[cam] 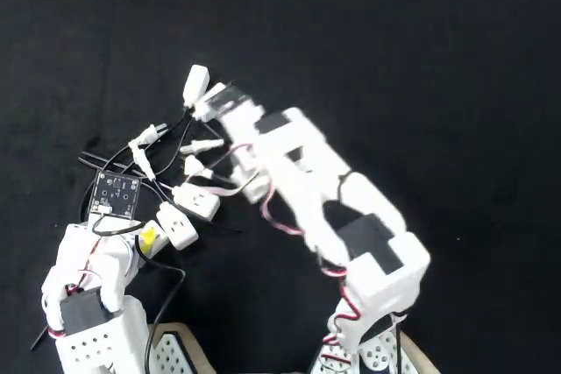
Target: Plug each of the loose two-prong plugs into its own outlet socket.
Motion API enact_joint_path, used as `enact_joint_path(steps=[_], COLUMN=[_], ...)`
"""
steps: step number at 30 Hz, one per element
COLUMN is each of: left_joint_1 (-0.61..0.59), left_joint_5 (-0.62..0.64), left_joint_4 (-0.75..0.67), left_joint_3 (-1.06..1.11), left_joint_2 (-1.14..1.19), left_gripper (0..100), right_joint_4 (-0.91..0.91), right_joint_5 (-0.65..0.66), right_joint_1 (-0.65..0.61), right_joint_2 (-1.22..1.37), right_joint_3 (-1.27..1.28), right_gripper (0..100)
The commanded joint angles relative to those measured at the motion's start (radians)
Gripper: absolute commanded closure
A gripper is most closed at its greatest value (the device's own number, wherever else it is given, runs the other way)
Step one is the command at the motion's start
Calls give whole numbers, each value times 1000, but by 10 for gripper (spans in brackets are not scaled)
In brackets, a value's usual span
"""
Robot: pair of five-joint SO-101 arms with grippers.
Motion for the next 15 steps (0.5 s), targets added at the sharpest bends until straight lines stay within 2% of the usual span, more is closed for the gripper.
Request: enact_joint_path(steps=[1, 10, 15], left_joint_1=[12, 12, 12], left_joint_5=[-18, -18, -18], left_joint_4=[-9, -52, -63], left_joint_3=[30, 50, 54], left_joint_2=[-2, -2, -2], left_gripper=[686, 686, 686], right_joint_4=[9, 52, 81], right_joint_5=[80, 310, 362], right_joint_1=[146, 322, 322], right_joint_2=[-137, -344, -487], right_joint_3=[-65, -53, -56], right_gripper=[987, 987, 987])
